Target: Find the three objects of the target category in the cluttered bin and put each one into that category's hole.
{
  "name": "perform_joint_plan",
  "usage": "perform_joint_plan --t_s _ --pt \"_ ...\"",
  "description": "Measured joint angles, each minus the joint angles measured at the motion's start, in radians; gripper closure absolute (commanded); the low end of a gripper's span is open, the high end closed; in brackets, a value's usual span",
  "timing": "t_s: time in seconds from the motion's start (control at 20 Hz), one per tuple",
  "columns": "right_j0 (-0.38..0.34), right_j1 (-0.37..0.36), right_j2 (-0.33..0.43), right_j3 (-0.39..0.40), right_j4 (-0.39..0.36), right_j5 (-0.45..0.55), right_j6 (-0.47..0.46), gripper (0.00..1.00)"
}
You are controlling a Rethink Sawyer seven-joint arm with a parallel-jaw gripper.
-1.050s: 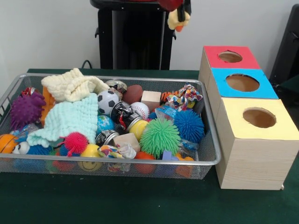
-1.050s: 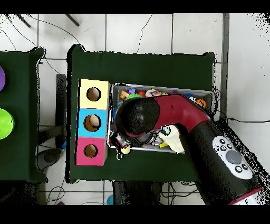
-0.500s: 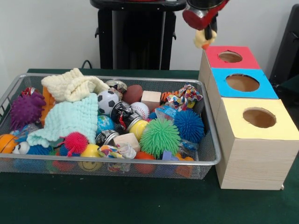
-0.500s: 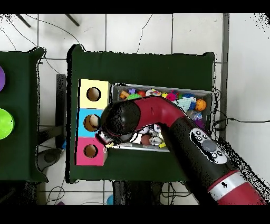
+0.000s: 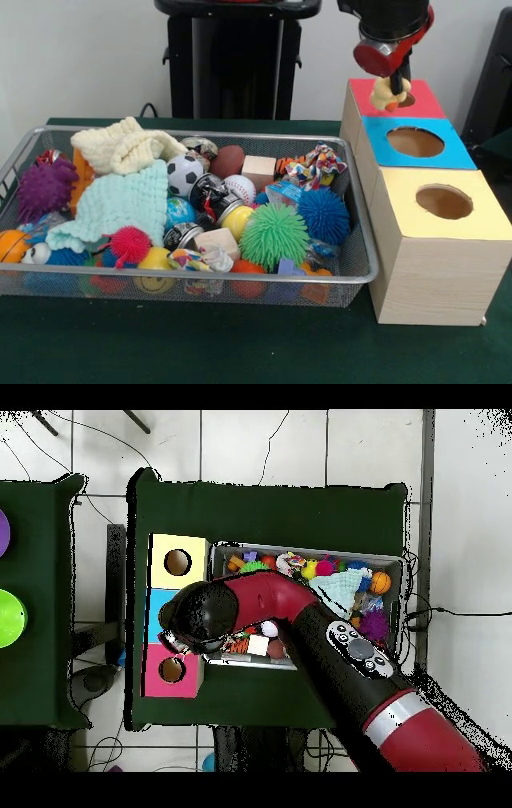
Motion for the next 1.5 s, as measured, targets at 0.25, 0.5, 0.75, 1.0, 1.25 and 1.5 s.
perform_joint_plan --t_s 0.25,0.5,0.75,1.0,1.25,1.5 --pt "0.033 0.006 -0.029 0.007 0.0 0.0 0.0 1.0" --pt "0.064 0.01 -0.07 0.022 -0.001 0.0 0.0 1.0" --pt "0.082 0.012 -0.098 0.036 -0.001 0.0 0.0 1.0" --pt "0.083 0.012 -0.103 0.047 0.011 0.0 0.0 1.0" --pt "0.083 0.015 -0.105 0.058 0.03 0.0 0.0 1.0" --pt "0.083 0.016 -0.105 0.076 0.042 0.0 0.0 1.0"
